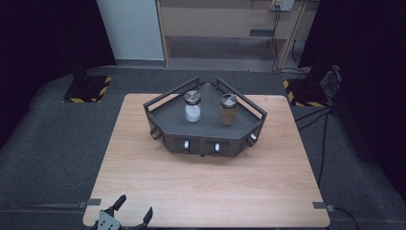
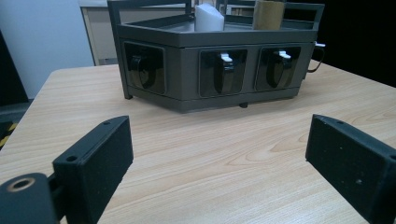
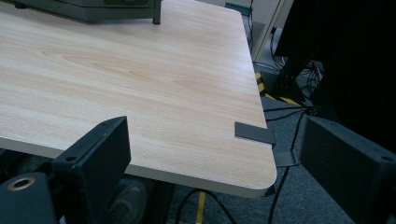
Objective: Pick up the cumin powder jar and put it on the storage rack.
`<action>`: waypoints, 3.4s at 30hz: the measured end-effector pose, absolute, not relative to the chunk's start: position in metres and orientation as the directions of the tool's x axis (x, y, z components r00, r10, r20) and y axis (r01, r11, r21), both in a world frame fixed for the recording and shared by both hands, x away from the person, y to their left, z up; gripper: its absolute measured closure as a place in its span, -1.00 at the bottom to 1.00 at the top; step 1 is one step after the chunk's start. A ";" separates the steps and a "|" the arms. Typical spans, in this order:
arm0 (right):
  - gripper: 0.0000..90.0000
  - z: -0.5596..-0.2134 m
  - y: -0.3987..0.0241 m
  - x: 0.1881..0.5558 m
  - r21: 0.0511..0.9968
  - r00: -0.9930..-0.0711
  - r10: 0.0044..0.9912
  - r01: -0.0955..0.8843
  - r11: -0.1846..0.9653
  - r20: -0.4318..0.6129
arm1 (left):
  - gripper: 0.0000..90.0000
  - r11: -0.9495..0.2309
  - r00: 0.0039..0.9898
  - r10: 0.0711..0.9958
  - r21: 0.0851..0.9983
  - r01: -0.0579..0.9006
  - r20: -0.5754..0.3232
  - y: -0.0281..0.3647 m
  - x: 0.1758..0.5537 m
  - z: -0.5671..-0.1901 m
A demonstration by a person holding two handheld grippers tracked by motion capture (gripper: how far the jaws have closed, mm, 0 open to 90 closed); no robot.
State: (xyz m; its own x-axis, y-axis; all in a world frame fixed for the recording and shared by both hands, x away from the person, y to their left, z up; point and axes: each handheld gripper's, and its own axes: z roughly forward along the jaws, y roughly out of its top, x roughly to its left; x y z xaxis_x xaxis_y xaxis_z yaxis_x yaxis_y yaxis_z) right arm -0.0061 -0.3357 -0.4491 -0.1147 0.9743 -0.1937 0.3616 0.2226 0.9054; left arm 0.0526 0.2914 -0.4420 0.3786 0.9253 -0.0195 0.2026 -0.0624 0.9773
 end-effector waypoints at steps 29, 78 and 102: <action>-0.82 -0.449 -0.332 -0.004 0.897 -0.109 0.969 0.368 0.246 -0.221 | -0.86 -0.061 0.380 0.925 0.981 0.186 -0.014 0.292 0.052 -0.443; -0.82 -0.449 -0.328 -0.004 0.895 -0.107 0.966 0.364 0.258 -0.234 | -0.86 -0.067 0.380 0.925 0.981 0.181 -0.007 0.292 0.052 -0.444; -0.82 -0.449 -0.329 -0.004 0.896 -0.107 0.967 0.364 0.256 -0.233 | -0.86 -0.068 0.381 0.925 0.981 0.179 -0.005 0.292 0.052 -0.444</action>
State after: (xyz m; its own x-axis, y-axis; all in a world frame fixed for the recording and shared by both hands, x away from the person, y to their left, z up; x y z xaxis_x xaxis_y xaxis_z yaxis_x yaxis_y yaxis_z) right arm -0.0040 -0.3287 -0.4490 -0.1074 0.9666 -0.2327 0.3640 0.2561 0.8955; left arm 0.0518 0.2918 -0.4436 0.3811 0.9245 -0.0053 0.1794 -0.0684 0.9814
